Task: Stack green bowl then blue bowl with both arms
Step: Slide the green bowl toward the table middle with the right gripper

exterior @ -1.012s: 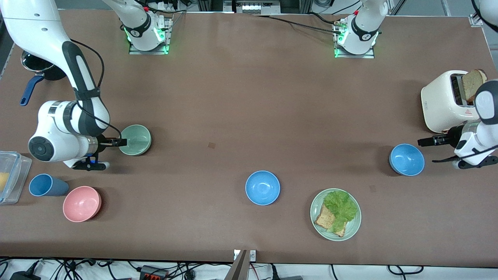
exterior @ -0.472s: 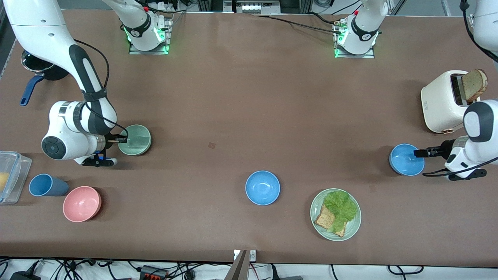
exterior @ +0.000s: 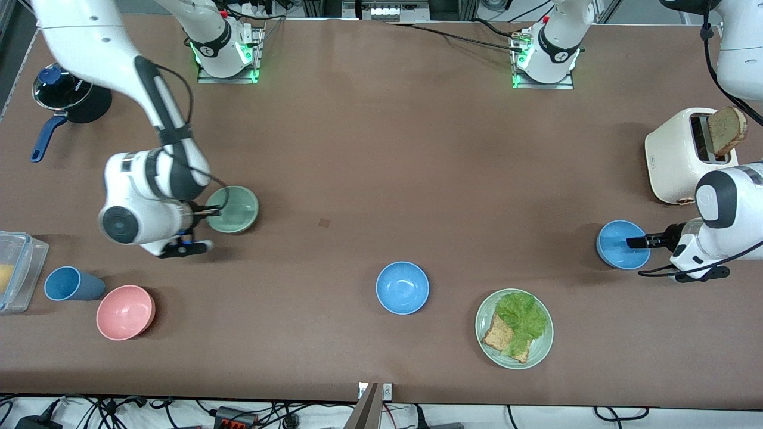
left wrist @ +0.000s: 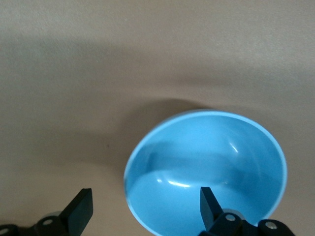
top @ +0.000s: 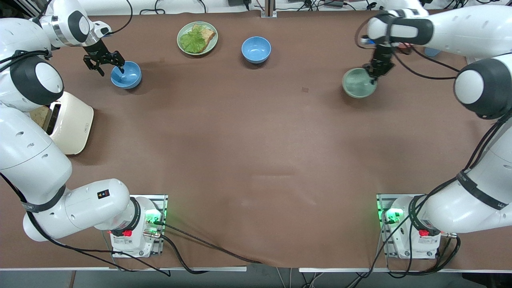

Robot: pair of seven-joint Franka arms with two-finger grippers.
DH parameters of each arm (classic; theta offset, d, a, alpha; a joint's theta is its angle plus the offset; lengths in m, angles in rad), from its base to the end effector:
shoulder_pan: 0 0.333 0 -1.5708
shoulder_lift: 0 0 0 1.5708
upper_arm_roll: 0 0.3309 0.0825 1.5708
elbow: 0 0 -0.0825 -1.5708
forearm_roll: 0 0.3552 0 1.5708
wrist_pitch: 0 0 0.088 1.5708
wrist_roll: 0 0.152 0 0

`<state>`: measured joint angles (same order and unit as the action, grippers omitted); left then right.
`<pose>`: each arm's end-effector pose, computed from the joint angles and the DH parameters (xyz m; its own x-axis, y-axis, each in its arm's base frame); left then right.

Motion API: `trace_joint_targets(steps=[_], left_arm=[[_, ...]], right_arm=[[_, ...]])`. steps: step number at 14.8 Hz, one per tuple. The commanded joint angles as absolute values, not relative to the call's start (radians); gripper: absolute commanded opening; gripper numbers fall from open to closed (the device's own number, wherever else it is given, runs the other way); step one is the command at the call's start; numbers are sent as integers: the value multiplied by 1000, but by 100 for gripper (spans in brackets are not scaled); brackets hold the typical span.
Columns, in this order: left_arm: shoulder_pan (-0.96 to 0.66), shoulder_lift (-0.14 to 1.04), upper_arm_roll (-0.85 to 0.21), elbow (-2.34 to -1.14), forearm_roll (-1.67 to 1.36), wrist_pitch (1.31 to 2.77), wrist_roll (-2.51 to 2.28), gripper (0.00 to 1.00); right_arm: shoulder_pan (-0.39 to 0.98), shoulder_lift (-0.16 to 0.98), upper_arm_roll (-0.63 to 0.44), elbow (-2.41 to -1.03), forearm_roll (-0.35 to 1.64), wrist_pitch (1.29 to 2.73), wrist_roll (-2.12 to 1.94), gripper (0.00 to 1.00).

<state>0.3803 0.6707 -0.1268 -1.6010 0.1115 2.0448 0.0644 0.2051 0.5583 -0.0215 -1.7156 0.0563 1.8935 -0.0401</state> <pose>0.6218 0.1802 0.2096 0.9656 0.1408 -0.2186 0.1459 -0.9893 0.0071 0.5836 0.1158 0.2295 0.9094 0.1902 -0.3698 0.1864 -0.9814 -0.0464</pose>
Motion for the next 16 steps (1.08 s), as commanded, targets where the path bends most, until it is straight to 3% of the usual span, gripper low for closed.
trace_joint_targets(steps=[1,2,5,8,10,14,16], left_arm=[[397,701,-133,-1578,129,2051,101,81],[399,703,-133,-1580,129,2052,103,76],[399,703,-133,-1582,130,2052,104,45],[413,703,-133,-1582,129,2056,213,31],[414,700,-135,-1583,129,2052,247,16],[416,666,-144,-1585,127,2033,320,4],[414,638,-150,-1585,124,1988,327,2]], right_arm=[[345,554,-26,-1631,153,1838,-26,0],[395,558,-26,-1620,188,1847,-2,0],[526,586,-26,-1612,297,1891,142,0],[649,613,-26,-1612,319,1937,326,0],[724,641,-26,-1612,353,2008,417,0],[788,695,-25,-1612,385,2137,472,0],[816,713,-25,-1612,385,2170,506,0]])
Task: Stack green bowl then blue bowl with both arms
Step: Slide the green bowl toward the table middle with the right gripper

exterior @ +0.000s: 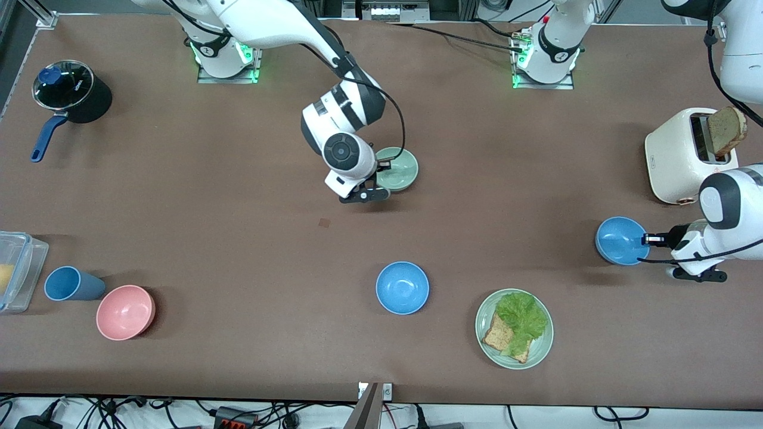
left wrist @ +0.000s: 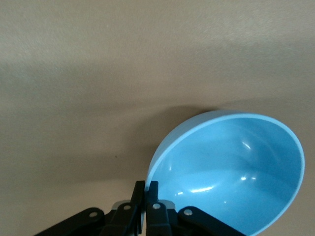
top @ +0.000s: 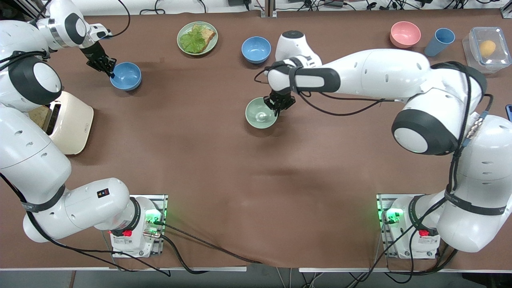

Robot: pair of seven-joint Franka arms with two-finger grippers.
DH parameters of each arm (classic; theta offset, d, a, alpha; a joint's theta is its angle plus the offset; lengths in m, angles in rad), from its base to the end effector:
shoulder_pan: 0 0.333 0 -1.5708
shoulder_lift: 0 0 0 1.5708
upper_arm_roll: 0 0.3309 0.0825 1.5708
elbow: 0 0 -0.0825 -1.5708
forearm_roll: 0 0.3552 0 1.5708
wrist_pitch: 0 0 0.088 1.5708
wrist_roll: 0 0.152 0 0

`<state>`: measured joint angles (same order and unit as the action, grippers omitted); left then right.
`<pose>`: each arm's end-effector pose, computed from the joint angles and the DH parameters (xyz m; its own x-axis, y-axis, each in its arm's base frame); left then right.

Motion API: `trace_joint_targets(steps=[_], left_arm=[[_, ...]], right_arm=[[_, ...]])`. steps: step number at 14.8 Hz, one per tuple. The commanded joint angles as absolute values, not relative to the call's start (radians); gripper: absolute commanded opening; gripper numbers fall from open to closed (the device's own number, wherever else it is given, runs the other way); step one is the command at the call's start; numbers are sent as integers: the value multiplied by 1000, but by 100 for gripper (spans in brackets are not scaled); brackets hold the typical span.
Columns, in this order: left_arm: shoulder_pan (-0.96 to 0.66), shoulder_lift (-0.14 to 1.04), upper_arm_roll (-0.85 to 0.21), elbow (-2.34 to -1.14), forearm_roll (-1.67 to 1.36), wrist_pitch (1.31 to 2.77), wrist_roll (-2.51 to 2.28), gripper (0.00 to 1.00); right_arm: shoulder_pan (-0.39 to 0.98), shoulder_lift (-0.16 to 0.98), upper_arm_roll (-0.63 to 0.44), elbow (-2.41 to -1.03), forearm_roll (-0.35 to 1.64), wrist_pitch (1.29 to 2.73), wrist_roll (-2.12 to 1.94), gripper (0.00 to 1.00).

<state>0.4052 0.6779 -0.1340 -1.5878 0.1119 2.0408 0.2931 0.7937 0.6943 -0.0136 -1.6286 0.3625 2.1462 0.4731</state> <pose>0.6210 0.1929 0.2100 0.9759 -0.0683 -0.2074 -0.0570 -0.9966 0.0600 0.4446 0.4808 0.1906 0.9511 0.0998 -0.2922 0.0632 -0.9892 -0.1322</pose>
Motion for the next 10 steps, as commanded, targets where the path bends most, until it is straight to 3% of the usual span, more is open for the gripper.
trace_joint_targets(steps=[1,3,4,6,10], left_arm=[[411,618,-153,-1583,120,1961,325,2],[420,580,-196,-1585,114,1910,327,2],[422,557,-213,-1583,112,1879,325,2],[423,513,-257,-1585,110,1827,316,2],[425,401,-343,-1574,35,1721,287,2]], right_arm=[[816,715,-25,-1612,385,2174,518,0],[805,697,-28,-1600,384,2161,566,100],[801,686,-28,-1568,382,2143,581,100],[793,637,-57,-1484,368,1975,588,100],[790,615,-242,-1238,362,1674,584,100]])
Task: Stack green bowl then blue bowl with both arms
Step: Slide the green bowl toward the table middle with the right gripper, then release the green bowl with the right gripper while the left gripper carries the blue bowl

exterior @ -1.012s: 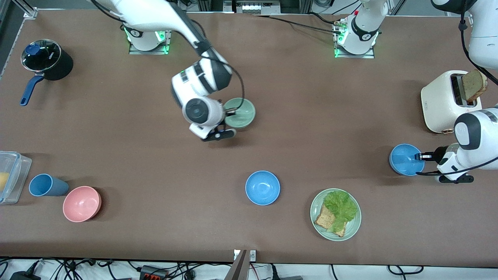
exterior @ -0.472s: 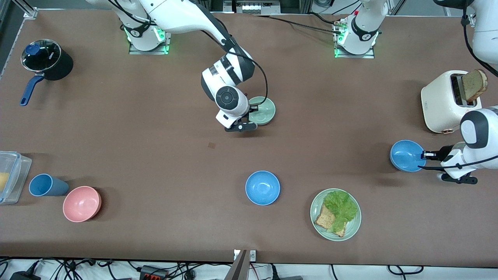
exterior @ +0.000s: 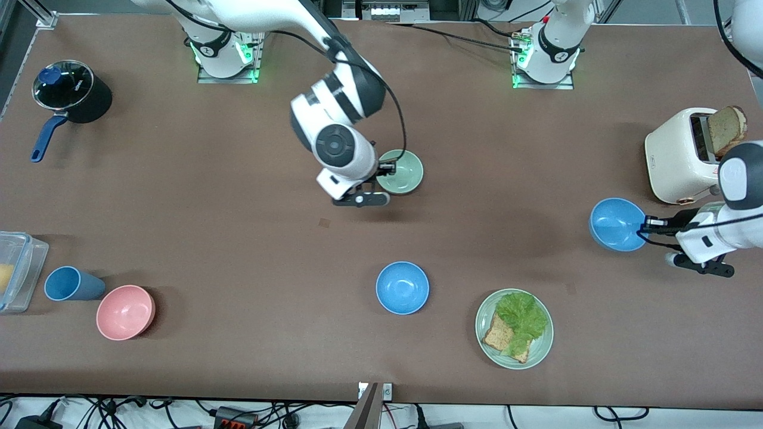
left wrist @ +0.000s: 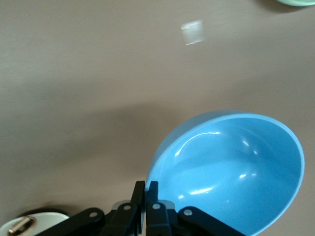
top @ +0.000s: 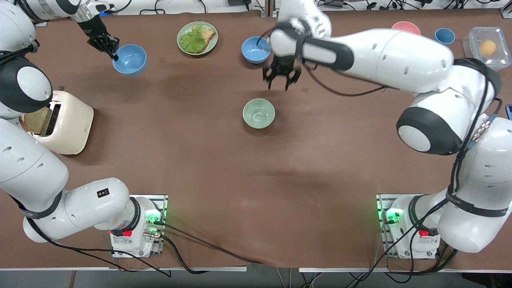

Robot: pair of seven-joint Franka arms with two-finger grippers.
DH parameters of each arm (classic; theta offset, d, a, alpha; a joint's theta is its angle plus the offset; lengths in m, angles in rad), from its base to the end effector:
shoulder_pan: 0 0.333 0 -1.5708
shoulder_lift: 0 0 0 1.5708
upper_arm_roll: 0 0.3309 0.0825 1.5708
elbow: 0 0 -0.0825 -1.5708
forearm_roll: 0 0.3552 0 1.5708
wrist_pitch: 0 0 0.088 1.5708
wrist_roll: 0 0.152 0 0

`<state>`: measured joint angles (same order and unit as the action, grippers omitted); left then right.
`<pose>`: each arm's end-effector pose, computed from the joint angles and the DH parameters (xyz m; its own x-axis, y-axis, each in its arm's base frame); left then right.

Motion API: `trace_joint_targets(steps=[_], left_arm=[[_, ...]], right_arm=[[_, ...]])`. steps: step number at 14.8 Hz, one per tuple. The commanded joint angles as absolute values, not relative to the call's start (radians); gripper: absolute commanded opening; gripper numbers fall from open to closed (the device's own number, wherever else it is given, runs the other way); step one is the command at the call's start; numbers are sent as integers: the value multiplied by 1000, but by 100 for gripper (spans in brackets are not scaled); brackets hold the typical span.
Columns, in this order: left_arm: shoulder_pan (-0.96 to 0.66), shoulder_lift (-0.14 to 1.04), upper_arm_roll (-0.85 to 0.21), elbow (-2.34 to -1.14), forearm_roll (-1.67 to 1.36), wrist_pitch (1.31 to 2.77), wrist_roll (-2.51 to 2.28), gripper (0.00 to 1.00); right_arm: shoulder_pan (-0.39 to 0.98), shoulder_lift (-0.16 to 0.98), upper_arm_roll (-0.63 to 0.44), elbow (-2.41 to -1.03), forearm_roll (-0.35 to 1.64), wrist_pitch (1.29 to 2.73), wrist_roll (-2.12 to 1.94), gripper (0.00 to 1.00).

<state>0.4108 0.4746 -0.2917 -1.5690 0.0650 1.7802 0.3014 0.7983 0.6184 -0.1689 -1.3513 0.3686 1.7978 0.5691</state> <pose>0.6154 0.1027 0.3415 0.9579 -0.1986 -0.2075 -0.1715 -0.9750 0.1413 0.5103 0.4555 0.3360 0.9621 -0.0131 -0.2725 -0.0450 -0.9928 -0.1112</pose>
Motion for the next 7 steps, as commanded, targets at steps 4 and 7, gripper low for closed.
trace_joint_targets(steps=[4,7], left_arm=[[426,356,-565,-1568,31,1655,-85,2],[385,380,-696,-1568,29,1670,-381,3]], right_arm=[[790,572,-412,-1213,353,1643,565,100],[788,532,-515,-1213,347,1638,551,100]])
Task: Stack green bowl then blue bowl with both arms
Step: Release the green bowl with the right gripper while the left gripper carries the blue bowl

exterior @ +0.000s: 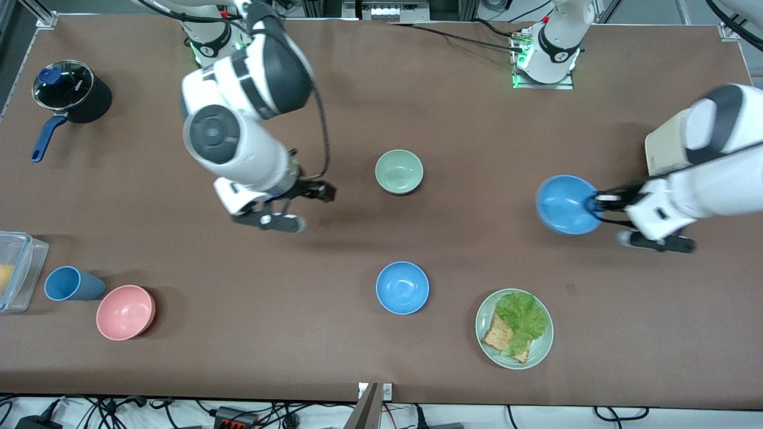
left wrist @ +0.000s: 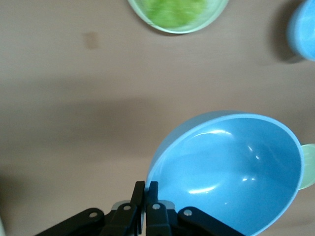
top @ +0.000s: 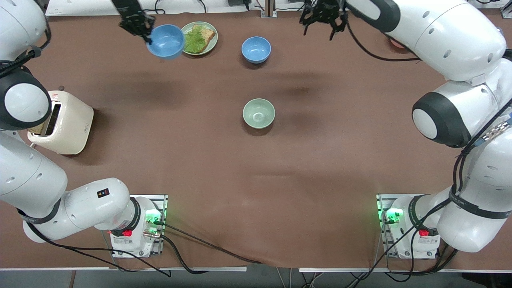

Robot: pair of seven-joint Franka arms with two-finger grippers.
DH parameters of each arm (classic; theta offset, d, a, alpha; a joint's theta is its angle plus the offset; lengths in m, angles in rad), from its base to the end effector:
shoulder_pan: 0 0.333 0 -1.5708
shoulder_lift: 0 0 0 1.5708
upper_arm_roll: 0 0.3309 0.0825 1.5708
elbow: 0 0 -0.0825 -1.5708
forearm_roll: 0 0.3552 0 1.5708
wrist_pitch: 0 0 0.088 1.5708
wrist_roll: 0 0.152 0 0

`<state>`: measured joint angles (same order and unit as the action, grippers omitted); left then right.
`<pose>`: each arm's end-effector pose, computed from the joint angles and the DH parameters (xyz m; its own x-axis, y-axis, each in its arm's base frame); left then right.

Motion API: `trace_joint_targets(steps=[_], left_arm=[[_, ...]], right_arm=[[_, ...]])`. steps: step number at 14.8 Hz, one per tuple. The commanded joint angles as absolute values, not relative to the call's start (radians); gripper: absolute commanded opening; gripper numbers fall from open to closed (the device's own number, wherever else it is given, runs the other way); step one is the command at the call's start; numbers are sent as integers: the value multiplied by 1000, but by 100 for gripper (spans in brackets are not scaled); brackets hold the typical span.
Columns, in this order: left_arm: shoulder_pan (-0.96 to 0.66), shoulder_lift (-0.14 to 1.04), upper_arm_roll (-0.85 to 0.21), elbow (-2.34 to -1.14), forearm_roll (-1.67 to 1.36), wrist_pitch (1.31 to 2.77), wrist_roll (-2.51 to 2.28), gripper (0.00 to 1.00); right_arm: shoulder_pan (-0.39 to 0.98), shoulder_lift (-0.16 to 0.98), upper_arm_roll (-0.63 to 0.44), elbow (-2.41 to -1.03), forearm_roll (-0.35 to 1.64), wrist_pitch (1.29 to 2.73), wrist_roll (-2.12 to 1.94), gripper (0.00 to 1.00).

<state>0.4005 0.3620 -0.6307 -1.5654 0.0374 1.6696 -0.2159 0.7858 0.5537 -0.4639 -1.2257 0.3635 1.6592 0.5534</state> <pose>0.5905 -0.0915 0.4329 0.9753 -0.0246 -0.2194 0.0042 -0.9915 0.1297 0.5959 0.3259 0.4434 0.9690 -0.2154 -0.1213 -0.2245 -0.9721 -0.0676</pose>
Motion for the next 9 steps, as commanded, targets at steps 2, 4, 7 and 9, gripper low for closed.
trace_joint_targets(steps=[2,4,7,9], left_arm=[[301,405,-709,-1574,26,1744,-571,4],[211,425,-707,-1575,26,1764,-678,4],[169,434,-710,-1614,2,1808,-745,4],[146,433,-716,-1667,-61,1879,-807,4]], right_arm=[[790,532,-593,-1215,344,1629,516,100],[788,532,-646,-1215,344,1618,431,100],[790,532,-721,-1218,342,1617,335,100],[778,532,-745,-1223,342,1617,281,100]])
